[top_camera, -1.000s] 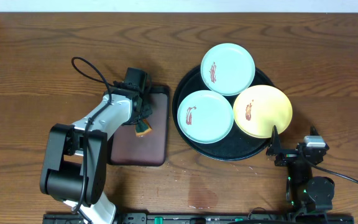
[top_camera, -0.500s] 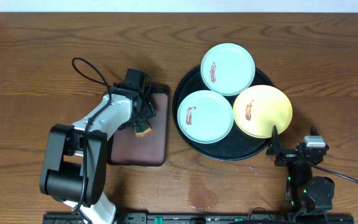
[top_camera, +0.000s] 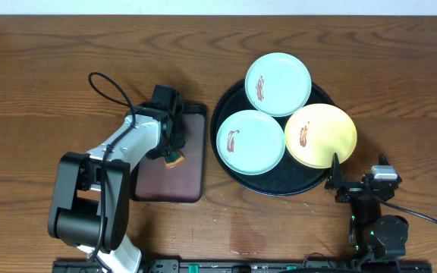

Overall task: Clean dirty plates on tray and stack at the side
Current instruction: 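Lift the sponge with the left gripper off the small tray, then carry the sponge with the left gripper onto the lower green plate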

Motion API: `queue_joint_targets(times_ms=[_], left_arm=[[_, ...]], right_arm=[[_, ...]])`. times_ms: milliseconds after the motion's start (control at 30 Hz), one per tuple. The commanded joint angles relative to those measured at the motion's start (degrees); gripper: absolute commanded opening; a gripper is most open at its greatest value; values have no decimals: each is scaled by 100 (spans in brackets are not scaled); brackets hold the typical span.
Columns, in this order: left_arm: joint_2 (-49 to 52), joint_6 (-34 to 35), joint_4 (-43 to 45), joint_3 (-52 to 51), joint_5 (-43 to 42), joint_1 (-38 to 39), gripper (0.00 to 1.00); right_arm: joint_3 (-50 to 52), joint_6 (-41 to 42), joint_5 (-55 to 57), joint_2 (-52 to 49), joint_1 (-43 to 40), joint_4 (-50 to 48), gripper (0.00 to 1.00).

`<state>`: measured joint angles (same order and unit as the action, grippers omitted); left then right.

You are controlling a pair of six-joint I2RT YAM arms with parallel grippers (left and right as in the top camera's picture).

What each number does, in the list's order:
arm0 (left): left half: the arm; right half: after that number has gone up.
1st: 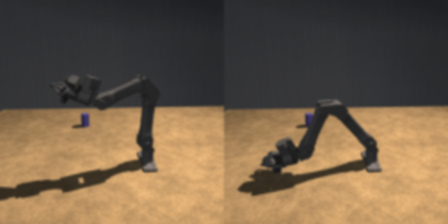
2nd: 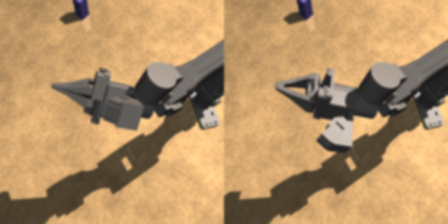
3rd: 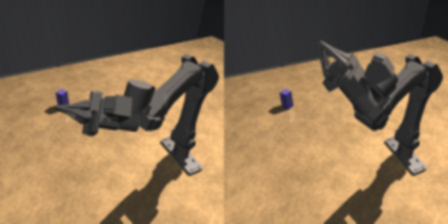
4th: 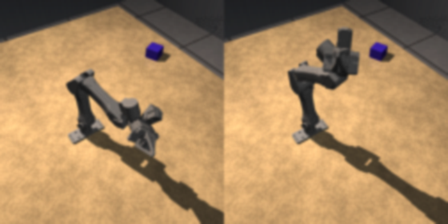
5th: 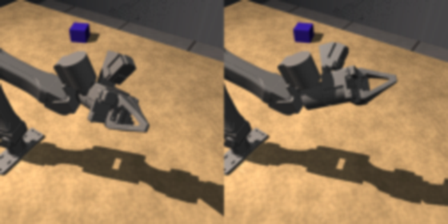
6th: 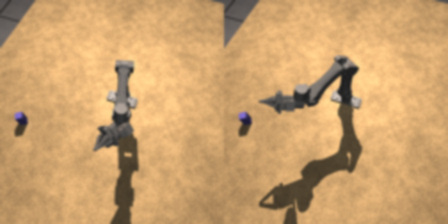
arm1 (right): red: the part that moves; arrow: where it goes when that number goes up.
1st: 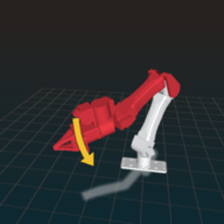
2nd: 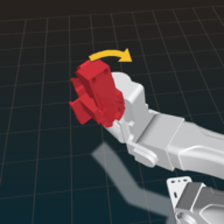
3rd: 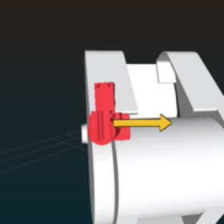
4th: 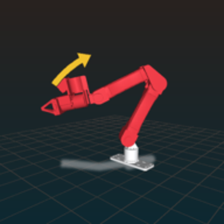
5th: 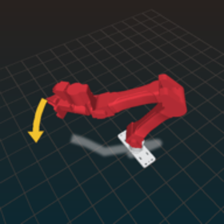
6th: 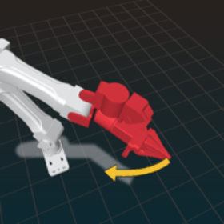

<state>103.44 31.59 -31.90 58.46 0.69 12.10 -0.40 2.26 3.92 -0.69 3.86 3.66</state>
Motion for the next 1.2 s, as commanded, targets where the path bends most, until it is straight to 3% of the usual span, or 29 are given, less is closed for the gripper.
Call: queue_joint_targets(times_ms=[0, 133, 200, 800, 967, 1167], left_arm=[[111, 24, -70, -90, -157, -17, 37], [22, 26, -109, -63, -177, -17, 13], [-85, 26, -157, -39, -175, -17, 8], [-3324, 190, -365, -39, -243, -11, 7], [-3147, 192, -42, -304, -107, 17, 7], [-2264, 197, 717, -839, -118, 9, 7]], right_arm=[[9, -81, 55, 31, -44, 22, 99], [9, -81, 55, 31, -44, 22, 99], [9, -81, 55, 31, -44, 22, 99], [9, -81, 55, 31, -44, 24, 99], [9, -81, 55, 31, -44, 22, 99], [9, -81, 55, 31, -44, 22, 99]])
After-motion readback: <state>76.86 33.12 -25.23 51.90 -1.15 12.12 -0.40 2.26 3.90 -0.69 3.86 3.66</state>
